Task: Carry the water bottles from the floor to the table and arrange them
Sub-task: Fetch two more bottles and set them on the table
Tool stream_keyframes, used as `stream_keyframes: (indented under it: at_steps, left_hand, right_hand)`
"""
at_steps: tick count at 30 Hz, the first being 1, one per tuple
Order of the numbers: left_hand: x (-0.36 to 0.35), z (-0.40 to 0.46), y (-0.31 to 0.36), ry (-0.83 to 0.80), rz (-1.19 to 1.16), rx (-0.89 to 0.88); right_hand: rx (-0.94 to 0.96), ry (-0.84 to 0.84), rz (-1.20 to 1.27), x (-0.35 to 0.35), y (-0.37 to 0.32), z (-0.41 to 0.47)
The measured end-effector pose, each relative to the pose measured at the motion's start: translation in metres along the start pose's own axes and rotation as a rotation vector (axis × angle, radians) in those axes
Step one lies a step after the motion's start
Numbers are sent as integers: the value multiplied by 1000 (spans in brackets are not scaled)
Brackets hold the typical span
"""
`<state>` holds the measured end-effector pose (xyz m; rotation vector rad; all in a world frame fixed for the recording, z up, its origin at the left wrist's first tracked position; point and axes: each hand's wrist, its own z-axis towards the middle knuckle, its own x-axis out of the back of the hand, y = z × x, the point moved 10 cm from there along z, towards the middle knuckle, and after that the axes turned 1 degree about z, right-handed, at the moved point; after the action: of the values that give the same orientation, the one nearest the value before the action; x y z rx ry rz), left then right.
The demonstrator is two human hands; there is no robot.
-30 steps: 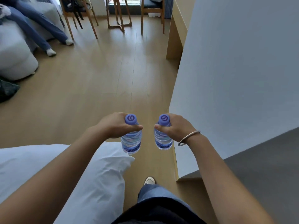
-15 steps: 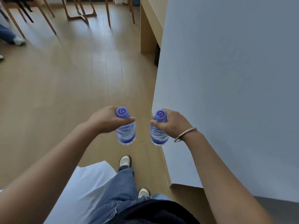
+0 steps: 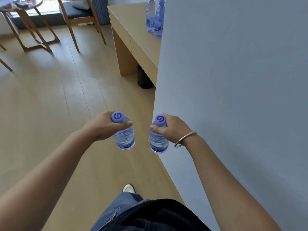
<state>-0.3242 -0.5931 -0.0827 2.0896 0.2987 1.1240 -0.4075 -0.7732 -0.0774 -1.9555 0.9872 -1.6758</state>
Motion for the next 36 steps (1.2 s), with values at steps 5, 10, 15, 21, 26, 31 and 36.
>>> stream_keyframes:
  at_steps: [5,10,15,21,26,31,36]
  left_hand:
    - [62,63,-7,72,-20,-82]
    - [99,112,-20,46,15,-69]
    - [122,165,-27,-9,65,-62]
    - [157,262,-21,-29,125,-52]
    - [194,346,11,-26,142,-108]
    - [225,421,49,-6,108,-192]
    - [232,480,71,-23,155,-194]
  right_hand:
    - [-14,81,88,10,-36,72]
    - [-75,193,191,20,-47,133]
    - [-115,236,135,30,-51,201]
    - [-108,282,222,57,-60,298]
    - [-150,340,253,98,-64,379]
    - [-184,438,289,136,-62,436]
    - [-261,564,418,155,-45,457]
